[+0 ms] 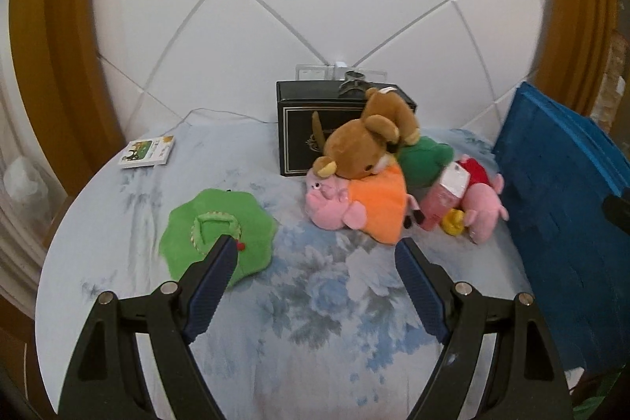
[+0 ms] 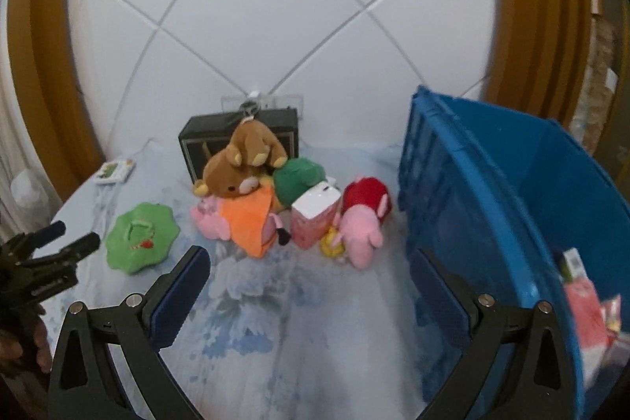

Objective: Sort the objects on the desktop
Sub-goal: 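Move both tools back toward the toys on the table, then grasp the brown bear plush with the left tool while the right tool also grips it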

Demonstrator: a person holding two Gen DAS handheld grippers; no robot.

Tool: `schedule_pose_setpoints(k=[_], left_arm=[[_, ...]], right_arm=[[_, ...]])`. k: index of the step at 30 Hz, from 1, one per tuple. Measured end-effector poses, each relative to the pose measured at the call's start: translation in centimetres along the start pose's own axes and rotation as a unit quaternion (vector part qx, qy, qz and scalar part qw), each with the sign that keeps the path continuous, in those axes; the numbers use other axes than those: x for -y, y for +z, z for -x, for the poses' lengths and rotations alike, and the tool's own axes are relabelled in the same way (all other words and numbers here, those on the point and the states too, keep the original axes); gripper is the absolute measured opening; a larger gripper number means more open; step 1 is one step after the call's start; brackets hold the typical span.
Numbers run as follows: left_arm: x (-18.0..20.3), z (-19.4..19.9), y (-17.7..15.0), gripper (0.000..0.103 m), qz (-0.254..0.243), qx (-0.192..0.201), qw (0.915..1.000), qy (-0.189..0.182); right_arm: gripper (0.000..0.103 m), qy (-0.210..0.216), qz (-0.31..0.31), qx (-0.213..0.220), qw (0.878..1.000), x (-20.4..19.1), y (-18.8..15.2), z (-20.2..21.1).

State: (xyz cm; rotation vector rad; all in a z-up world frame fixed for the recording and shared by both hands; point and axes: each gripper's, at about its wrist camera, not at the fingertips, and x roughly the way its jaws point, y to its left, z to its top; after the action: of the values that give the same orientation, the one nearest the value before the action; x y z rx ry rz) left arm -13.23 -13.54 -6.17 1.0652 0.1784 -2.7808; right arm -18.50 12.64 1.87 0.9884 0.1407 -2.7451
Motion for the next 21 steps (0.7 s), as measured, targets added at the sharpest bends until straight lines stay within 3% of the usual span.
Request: schedule_pose_setpoints(k=[6, 11, 14, 18, 21], left_arm=[[0.6, -6.9, 3.9, 0.082, -0.01, -0.023, 0.9997, 0.007], [1.9, -14.2, 8.8, 0.082, -0.012, -0.02, 0.9997, 0.008], [2.2, -18.9, 11.3, 0.082, -0.007, -0.018, 0.9996, 0.02], [2.0, -24.7, 13.6, 0.082, -0.006, -0.019, 0.9983, 0.055], [2.3, -28.8, 14.7, 0.082, -0.003, -0.036, 0.9976, 0.059]], right_arm=[[0.103, 0.012, 0.011, -0.028, 0.999, -0.7, 3.4, -7.9], [0.103, 0.032, 0.002, -0.023, 0.999, -0.9, 7.1, -15.0], [0.103, 0.002, -0.015, -0.029, 0.999, 0.2, 9.0, -20.5], [0.085, -0.027, -0.034, -0.058, 0.997, 2.5, 10.5, -27.4], [0.084, -0.048, -0.033, -0.068, 0.996, 3.3, 11.3, -31.6]])
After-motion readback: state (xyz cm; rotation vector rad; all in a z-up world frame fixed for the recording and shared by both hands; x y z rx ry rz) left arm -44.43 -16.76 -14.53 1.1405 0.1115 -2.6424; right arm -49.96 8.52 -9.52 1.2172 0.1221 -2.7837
